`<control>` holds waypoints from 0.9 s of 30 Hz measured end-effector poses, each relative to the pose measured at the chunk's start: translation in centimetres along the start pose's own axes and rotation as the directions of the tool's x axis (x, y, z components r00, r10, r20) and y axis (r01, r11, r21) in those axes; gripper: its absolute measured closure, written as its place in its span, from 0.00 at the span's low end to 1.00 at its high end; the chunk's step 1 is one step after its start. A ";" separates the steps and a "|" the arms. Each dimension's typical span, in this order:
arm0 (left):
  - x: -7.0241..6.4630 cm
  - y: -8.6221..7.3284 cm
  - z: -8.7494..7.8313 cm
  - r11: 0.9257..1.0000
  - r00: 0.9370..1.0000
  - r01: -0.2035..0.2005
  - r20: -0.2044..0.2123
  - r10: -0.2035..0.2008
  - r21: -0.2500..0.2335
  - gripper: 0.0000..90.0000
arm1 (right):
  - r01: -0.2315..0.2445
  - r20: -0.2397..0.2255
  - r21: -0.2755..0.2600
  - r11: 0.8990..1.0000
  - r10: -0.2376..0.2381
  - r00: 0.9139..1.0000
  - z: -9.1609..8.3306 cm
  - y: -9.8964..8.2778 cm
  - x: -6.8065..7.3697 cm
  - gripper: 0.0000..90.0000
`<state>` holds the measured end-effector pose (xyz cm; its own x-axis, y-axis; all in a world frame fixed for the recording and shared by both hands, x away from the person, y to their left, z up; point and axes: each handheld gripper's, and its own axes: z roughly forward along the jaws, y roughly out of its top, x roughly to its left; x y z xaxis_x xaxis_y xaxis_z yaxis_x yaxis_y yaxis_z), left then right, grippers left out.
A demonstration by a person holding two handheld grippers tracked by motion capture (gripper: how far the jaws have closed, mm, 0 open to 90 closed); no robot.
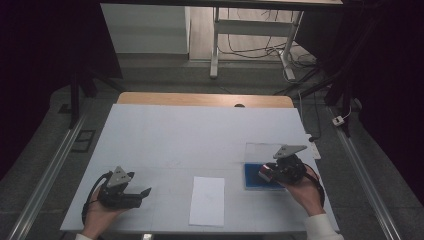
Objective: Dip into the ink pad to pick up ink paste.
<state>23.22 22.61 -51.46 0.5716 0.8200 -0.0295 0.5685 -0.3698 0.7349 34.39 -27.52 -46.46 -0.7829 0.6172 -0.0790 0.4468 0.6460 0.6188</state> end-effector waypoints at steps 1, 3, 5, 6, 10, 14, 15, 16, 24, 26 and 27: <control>0.0 0.0 0.0 1.000 1.000 0.000 -0.001 0.000 -0.001 0.20 | 0.000 0.000 0.000 1.000 0.000 1.000 0.0 0.0 0.0 0.78; 0.0 0.0 0.0 1.000 1.000 0.000 -0.001 0.000 -0.001 0.20 | 0.001 0.004 0.007 1.000 -0.001 1.000 0.0 0.1 0.1 0.78; 0.0 0.0 0.0 1.000 1.000 -0.001 -0.001 0.001 -0.001 0.20 | 0.000 0.005 0.010 1.000 0.000 1.000 0.0 0.1 0.1 0.78; 0.0 0.0 0.0 1.000 1.000 -0.001 0.000 0.001 -0.001 0.20 | 0.002 0.006 0.011 1.000 -0.002 1.000 0.0 0.1 0.1 0.78; 0.0 0.0 0.0 1.000 1.000 -0.002 0.000 0.002 0.000 0.20 | 0.006 0.010 0.018 1.000 -0.006 1.000 0.0 0.2 0.2 0.78; 0.0 0.0 -0.1 1.000 1.000 -0.002 -0.001 0.002 -0.001 0.20 | 0.003 0.011 0.023 1.000 -0.004 1.000 0.1 0.3 0.2 0.78; 0.0 0.0 -0.1 1.000 1.000 -0.001 0.000 0.001 -0.001 0.20 | 0.004 0.011 0.025 1.000 -0.004 1.000 0.1 0.3 0.2 0.78; 0.0 0.0 -0.1 1.000 1.000 -0.002 -0.001 0.002 -0.001 0.20 | 0.003 0.011 0.026 1.000 -0.003 1.000 0.1 0.3 0.2 0.78; -0.1 0.0 -0.1 1.000 1.000 -0.001 -0.004 0.001 0.003 0.20 | 0.022 0.029 0.064 0.998 -0.024 0.999 0.6 0.4 0.5 0.78; -0.1 0.0 -0.1 1.000 1.000 -0.002 -0.003 0.002 0.005 0.20 | 0.025 0.037 0.081 0.996 -0.028 0.999 0.7 0.5 0.6 0.78; -0.2 -0.1 -0.1 1.000 1.000 -0.002 -0.004 0.002 0.005 0.20 | 0.022 0.040 0.085 0.996 -0.026 0.999 0.7 0.6 0.7 0.78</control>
<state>23.02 22.55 -51.42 0.5703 0.8210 -0.0255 0.5704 -0.3735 0.7315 34.42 -26.41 -46.75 -0.7763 0.6176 -0.1259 0.4643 0.6954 0.5484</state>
